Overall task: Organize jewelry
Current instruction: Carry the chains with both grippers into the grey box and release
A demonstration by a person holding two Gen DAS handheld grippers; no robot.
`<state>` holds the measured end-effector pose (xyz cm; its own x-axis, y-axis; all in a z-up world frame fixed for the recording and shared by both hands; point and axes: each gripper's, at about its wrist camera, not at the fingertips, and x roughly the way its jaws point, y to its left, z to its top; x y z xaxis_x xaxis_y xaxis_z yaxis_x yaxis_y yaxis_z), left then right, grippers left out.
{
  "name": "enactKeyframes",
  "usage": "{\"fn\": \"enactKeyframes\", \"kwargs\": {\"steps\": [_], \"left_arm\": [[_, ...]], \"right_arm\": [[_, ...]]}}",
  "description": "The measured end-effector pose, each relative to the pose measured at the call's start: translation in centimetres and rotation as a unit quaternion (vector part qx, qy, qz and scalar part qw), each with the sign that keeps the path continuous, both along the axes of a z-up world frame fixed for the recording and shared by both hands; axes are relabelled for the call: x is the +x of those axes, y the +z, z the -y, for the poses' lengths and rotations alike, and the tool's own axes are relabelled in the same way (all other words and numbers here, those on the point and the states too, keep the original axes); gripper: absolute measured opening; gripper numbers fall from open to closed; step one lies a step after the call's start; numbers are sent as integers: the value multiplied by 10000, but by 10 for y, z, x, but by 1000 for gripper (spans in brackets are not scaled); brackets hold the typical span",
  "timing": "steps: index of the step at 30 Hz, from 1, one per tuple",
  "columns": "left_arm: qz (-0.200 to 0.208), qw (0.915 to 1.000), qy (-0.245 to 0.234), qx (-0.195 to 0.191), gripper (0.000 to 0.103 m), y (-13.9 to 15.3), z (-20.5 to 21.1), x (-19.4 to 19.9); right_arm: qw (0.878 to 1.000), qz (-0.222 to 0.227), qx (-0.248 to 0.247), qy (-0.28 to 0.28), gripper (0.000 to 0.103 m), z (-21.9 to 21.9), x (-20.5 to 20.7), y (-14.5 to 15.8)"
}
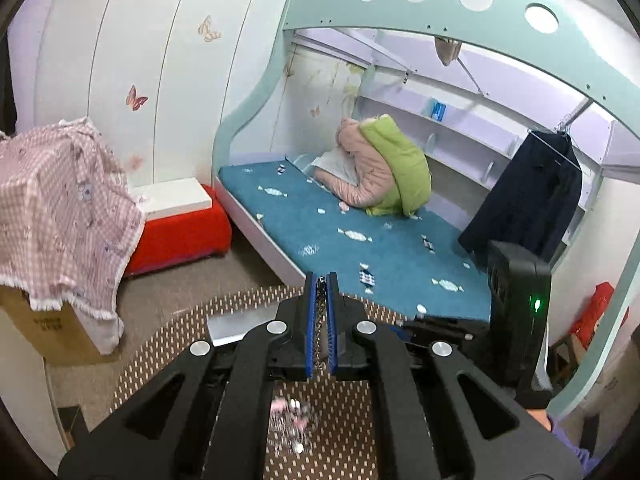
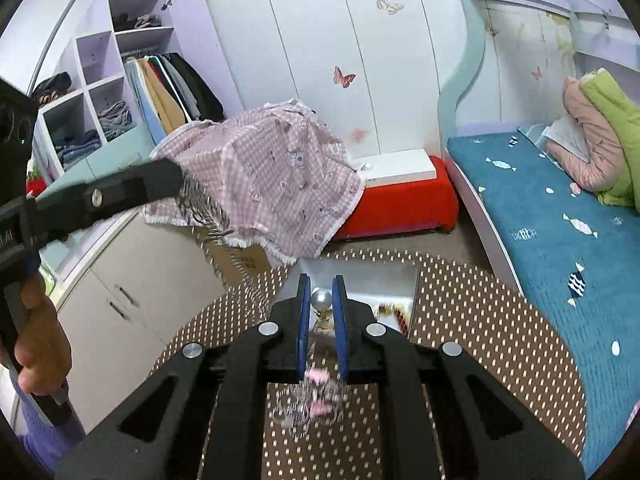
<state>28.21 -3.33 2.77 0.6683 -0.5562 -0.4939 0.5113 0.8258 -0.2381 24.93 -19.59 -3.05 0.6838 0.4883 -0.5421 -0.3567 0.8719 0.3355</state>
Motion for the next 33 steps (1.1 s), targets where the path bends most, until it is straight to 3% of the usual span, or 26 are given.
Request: {"fn": "enactKeyframes", "kwargs": {"steps": [4, 10, 24, 33], "left_arm": [[-12, 9999, 107, 64, 5, 7, 4, 27], [-144, 9997, 109, 146, 5, -6, 12, 46], [-1369, 9879, 247, 693, 6, -131, 18, 83], [-1560, 9836, 317, 848, 6, -157, 16, 81]], "right_arm": [[10000, -87, 21, -13, 10, -2, 17, -4], [9996, -294, 39, 1, 10, -3, 30, -23], [9957, -907, -177, -18, 10, -9, 58, -71], [9936, -1093, -277, -49, 13, -12, 63, -86]]}}
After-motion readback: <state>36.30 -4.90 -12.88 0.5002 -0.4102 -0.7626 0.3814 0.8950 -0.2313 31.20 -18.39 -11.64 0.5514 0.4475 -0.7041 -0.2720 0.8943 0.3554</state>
